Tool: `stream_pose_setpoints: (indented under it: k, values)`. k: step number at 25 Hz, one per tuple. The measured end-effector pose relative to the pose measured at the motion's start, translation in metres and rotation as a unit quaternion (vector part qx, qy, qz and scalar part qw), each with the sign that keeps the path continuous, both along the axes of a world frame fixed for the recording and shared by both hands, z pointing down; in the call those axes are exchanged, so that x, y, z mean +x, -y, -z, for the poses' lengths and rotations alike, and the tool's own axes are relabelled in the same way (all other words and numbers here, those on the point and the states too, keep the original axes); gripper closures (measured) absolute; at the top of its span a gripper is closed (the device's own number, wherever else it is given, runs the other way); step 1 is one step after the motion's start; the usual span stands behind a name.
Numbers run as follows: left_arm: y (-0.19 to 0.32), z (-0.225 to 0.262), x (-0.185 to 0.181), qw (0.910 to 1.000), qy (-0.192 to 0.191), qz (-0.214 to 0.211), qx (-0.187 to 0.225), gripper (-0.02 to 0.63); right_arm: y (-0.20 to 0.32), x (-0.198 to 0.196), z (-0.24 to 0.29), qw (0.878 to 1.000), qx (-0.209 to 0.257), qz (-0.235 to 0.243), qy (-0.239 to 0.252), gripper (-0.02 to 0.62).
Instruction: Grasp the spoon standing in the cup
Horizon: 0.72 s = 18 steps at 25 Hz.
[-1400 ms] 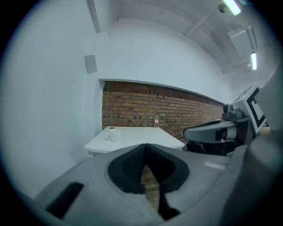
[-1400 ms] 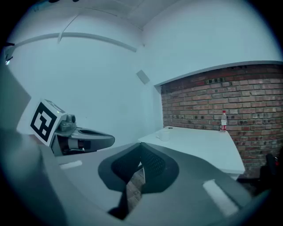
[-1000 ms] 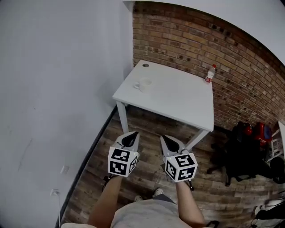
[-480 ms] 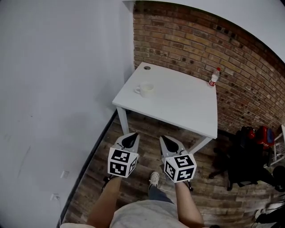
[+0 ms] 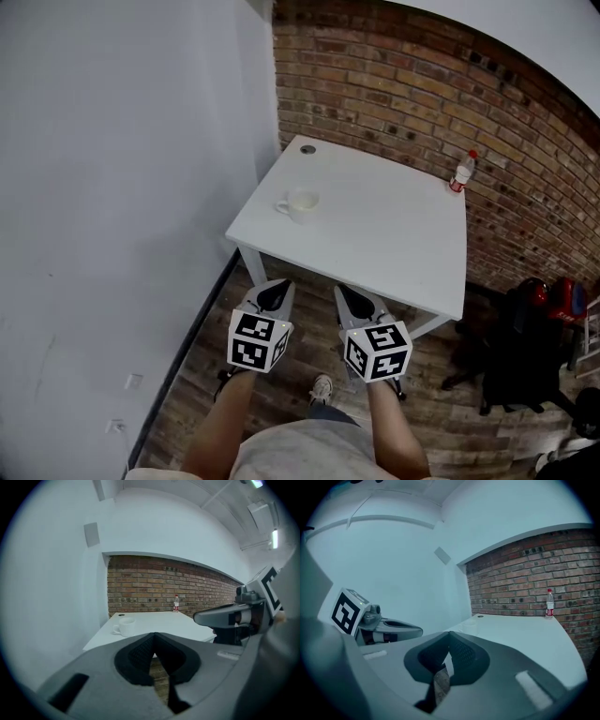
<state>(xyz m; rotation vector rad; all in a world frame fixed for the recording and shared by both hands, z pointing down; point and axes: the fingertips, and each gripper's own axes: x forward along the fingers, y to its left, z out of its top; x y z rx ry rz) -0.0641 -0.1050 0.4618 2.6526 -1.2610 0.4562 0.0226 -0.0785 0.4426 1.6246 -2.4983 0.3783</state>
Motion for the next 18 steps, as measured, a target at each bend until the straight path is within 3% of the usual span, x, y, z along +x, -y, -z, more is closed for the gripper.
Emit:
stream_pose_setpoints:
  k: [18]
  values:
    - [0.117, -0.008, 0.053, 0.9995, 0.021, 0.026, -0.003, 0.606, 0.121, 0.042, -0.007, 0.999, -0.012, 0.049, -0.001, 0.588]
